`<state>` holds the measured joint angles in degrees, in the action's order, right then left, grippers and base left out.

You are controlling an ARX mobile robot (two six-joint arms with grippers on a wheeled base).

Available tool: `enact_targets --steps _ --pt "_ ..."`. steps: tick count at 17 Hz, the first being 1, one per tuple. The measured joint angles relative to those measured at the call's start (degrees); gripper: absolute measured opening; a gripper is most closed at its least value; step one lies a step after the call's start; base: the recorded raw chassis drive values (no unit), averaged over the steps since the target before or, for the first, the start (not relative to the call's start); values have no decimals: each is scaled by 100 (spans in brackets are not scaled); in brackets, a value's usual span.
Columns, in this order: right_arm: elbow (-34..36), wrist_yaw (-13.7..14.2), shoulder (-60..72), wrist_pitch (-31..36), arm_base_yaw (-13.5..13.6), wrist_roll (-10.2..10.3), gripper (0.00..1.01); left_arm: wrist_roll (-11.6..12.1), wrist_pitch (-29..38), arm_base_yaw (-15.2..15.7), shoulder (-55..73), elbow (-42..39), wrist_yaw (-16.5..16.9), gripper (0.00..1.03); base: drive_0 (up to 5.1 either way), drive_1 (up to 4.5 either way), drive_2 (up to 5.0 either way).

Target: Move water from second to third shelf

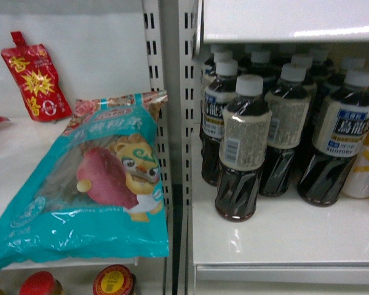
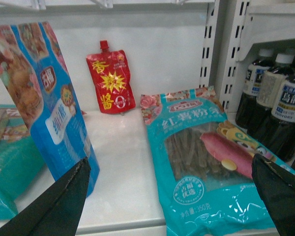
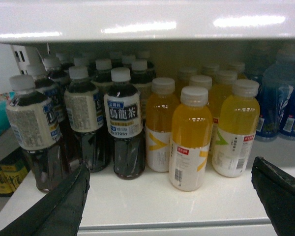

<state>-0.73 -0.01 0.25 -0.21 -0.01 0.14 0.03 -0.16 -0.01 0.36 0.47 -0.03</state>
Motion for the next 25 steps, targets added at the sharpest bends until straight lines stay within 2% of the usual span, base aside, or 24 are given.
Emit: enact_targets --steps 25 --pt "0 0 -2 -9 0 -9 98 -2 -13 0 0 0 0 98 0 0 0"
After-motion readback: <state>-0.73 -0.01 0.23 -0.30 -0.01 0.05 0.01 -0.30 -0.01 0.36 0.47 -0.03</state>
